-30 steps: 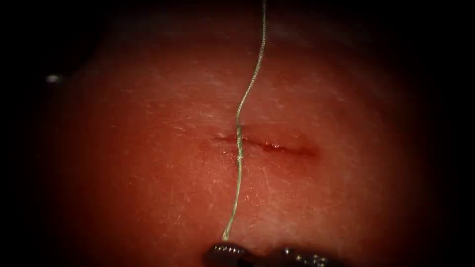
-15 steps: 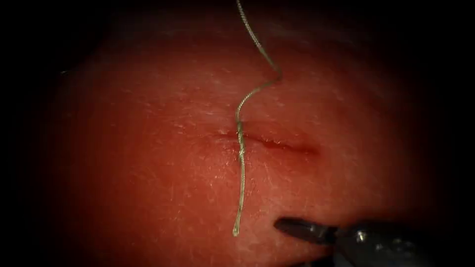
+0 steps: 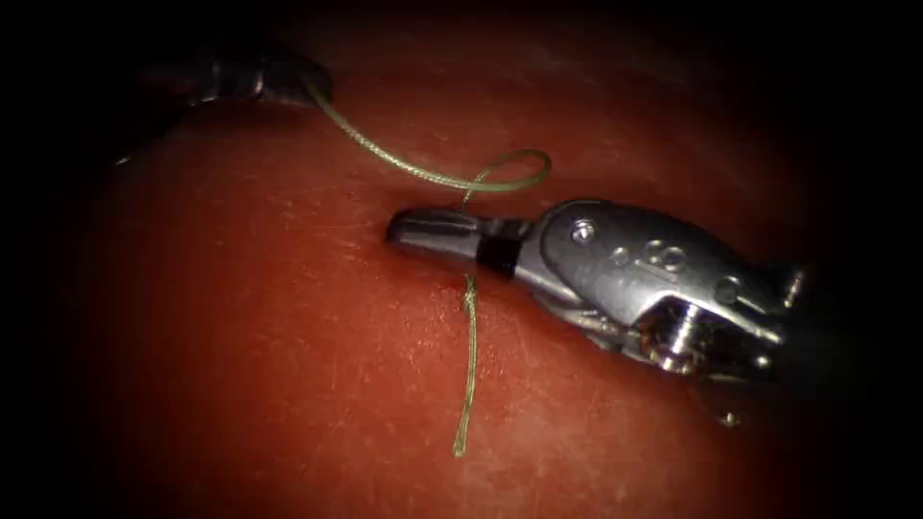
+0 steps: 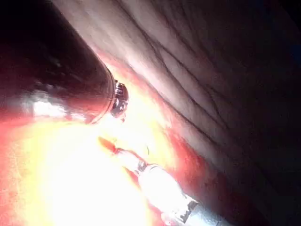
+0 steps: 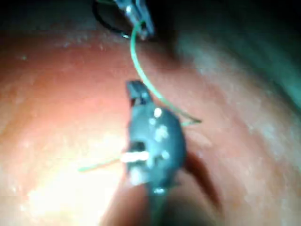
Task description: Wound Closure
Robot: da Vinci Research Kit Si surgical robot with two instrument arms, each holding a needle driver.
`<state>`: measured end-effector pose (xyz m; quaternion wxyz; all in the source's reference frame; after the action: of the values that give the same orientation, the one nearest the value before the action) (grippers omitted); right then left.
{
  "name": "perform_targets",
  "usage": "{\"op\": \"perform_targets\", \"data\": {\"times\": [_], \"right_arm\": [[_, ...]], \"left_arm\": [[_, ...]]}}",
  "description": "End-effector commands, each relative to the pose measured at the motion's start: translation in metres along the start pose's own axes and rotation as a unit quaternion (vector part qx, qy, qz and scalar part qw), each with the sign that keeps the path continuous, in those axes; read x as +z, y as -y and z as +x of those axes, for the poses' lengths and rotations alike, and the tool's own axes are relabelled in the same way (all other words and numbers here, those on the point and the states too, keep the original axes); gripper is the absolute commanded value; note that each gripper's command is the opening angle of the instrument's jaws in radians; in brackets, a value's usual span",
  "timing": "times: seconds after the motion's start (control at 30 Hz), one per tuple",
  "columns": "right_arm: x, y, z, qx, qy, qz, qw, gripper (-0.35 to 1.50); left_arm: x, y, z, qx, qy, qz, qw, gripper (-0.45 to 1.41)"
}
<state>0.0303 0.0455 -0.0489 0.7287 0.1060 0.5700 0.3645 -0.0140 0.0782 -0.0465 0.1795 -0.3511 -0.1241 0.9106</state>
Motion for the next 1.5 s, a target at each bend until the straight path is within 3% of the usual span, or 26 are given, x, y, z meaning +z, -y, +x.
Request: {"op": "perform_targets", "data": {"times": [0.03, 0.17, 0.33, 0.47, 0.67, 0.8, 0.9, 1.13, 1.3, 1.5], "right_arm": [[0.0013, -0.0005, -0.0011, 0.013, -0.013, 0.000, 1.000, -0.35], [0.0011, -0.0014, -0.0011, 0.063, -0.075, 0.003, 0.995, -0.35], [0.0006, -0.0016, 0.0009, 0.087, -0.118, 0.011, 0.989, -0.35], [0.0002, -0.0021, 0.0027, 0.090, -0.138, 0.062, 0.984, -0.35], [0.0010, -0.0032, 0.0027, 0.089, -0.115, 0.217, 0.965, -0.32], [0.0017, -0.0040, 0.0029, 0.091, -0.103, 0.287, 0.948, 0.14], [0.0016, -0.0041, 0.0029, 0.091, -0.098, 0.315, 0.940, 0.25], [0.0011, -0.0039, 0.0034, 0.093, -0.079, 0.409, 0.904, 0.57], [0.0006, -0.0027, 0.0037, 0.052, -0.043, 0.460, 0.885, 0.61], [0.0007, -0.0015, 0.0020, -0.012, 0.017, 0.509, 0.861, 0.57]], "left_arm": [[0.0008, 0.0000, -0.0002, -0.001, -0.001, -0.002, 1.000, -0.35], [0.0020, -0.0021, -0.0012, -0.004, -0.005, -0.009, 1.000, -0.35], [0.0043, -0.0036, -0.0023, -0.003, -0.006, -0.008, 1.000, -0.35], [0.0069, -0.0039, -0.0030, -0.005, -0.003, -0.015, 1.000, -0.35], [0.0089, -0.0032, -0.0018, -0.008, -0.003, -0.016, 1.000, -0.35], [0.0095, -0.0028, -0.0009, -0.010, -0.003, -0.015, 1.000, -0.35], [0.0096, -0.0026, -0.0007, -0.010, -0.006, -0.018, 1.000, -0.35], [0.0107, -0.0023, -0.0015, -0.003, -0.016, -0.027, 0.999, -0.35], [0.0116, -0.0025, -0.0024, -0.004, -0.017, -0.032, 0.999, -0.35], [0.0114, -0.0030, -0.0024, -0.001, -0.017, -0.036, 0.999, -0.35]]}}
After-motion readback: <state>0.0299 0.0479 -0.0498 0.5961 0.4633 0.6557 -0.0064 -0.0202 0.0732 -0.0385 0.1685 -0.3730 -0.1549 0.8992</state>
